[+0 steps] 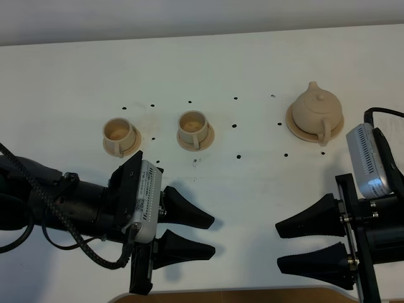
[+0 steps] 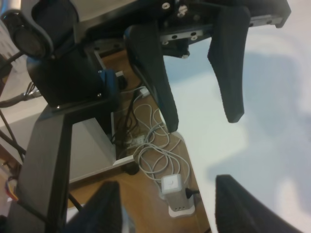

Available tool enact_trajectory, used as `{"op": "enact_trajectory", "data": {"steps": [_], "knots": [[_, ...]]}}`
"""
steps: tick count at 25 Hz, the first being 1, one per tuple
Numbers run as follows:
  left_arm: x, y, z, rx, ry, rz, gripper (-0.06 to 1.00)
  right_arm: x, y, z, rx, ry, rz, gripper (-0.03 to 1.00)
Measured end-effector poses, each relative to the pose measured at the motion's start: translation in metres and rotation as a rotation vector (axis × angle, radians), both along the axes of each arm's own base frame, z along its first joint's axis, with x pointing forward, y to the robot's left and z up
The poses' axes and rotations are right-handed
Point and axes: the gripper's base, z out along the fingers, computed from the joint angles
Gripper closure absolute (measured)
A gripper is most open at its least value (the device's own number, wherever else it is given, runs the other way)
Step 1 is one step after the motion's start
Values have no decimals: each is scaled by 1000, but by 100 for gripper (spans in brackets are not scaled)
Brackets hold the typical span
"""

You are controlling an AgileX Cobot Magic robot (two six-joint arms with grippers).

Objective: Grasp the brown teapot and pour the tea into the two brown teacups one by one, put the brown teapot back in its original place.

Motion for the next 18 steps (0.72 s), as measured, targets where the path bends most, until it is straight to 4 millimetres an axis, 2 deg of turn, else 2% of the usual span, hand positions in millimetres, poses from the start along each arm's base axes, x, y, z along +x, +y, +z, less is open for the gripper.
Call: {"op": "enact_trajectory", "data": {"steps": [13,18], "knots": [[1,0,1,-9,1,10,48,1,0,2,20,2,-15,51],[4,4,12,-10,-19,97,48,2,1,2,30,3,-26,51]]}}
